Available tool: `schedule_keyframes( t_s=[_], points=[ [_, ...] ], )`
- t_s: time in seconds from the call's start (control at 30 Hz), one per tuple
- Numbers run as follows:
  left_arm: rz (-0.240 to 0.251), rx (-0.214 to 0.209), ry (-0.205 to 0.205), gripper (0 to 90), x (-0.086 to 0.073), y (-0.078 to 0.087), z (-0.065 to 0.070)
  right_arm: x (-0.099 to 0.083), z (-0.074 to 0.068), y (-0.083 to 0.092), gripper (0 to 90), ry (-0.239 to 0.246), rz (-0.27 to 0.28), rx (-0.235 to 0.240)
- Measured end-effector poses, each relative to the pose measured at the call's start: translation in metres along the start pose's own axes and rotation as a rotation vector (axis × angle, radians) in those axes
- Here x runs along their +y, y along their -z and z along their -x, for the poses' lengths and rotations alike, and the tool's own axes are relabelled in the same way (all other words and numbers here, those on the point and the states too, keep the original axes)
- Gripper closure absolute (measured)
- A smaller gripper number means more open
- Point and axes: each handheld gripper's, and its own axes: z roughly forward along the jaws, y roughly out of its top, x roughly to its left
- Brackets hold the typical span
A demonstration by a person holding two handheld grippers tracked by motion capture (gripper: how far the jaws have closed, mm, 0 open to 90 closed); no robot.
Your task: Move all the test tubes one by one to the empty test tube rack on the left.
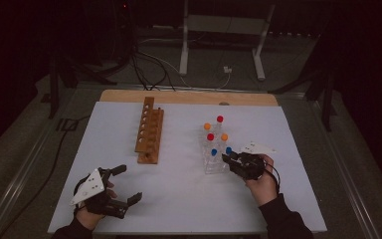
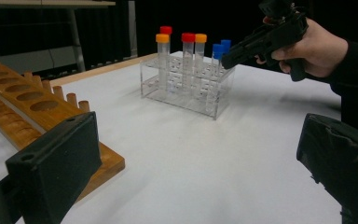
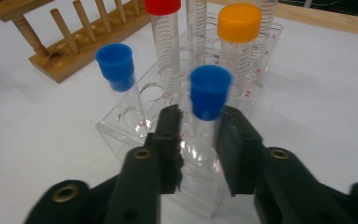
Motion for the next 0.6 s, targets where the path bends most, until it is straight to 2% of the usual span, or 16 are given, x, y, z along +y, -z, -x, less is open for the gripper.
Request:
schedule_keyframes(
  t_s=[0.1, 0.3, 0.47, 0.6],
  points=[
    [-0.001, 0.0, 0.001, 0.4, 0.0, 0.0, 0.0, 0.0, -0.001, -0.001, 76.0, 0.027, 0.002, -0.009],
    [-0.002, 0.001, -0.001, 0.4, 0.0, 0.0, 0.0, 0.002, 0.001, 0.001, 76.6, 0.024, 0.012, -0.006],
    [-0.004, 0.0, -0.002, 0.4, 0.0, 0.0, 0.0, 0.005, 0.001, 0.006, 76.7, 0.033, 0.028, -0.006],
    [-0.006, 0.001, -0.002, 0.4, 0.0, -0.001, 0.0, 0.011, 0.0, 0.016, 76.7, 0.053, 0.062, -0.008]
  ],
)
